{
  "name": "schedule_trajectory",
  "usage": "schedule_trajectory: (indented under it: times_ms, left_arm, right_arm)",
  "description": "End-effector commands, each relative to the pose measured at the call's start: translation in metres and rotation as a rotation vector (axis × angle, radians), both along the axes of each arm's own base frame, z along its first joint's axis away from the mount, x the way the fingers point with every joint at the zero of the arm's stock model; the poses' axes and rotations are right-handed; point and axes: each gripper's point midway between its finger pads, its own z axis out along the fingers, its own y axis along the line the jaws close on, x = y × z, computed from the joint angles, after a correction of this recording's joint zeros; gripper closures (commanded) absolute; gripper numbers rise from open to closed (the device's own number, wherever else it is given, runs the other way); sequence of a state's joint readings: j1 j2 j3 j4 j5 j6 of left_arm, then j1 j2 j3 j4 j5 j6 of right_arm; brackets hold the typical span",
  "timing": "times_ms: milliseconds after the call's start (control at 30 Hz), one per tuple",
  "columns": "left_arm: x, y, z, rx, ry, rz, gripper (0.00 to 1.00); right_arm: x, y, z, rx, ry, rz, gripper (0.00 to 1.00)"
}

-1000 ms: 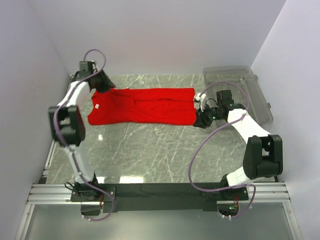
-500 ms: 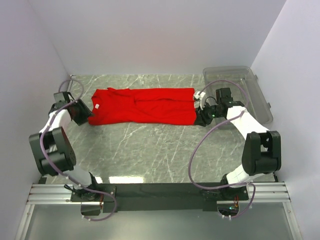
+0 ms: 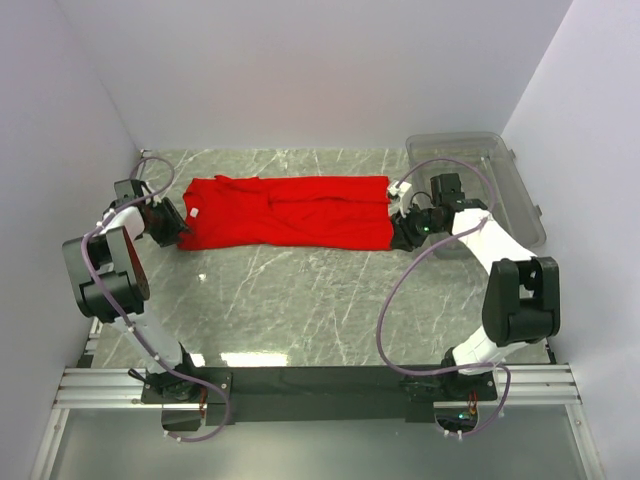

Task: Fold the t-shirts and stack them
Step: Fold the tshirt

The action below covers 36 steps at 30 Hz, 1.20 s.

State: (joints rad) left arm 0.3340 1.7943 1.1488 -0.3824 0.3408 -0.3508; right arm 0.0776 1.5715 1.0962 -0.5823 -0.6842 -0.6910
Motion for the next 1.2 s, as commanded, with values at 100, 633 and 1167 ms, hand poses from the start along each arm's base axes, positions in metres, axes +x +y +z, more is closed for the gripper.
schedule_trajectory:
  times_ms: [100,633,1167]
  left_arm:
    - [0.011,-0.001,0.01,0.013,-0.05,-0.078,0.53]
    - [0.009,-0.006,-0.001,-0.016,-0.018,-0.106,0.68]
    - [0.012,-0.01,0.011,-0.032,-0.052,-0.121,0.99]
  right_arm:
    - [0.017,-0.004,0.007,-0.009,-0.01,-0.044,0.61]
    - [0.064,-0.01,0.001,-0.07,0.035,-0.27,0.61]
    - [0.116,-0.006,-0.026,-0.216,0.005,-0.368,0.6]
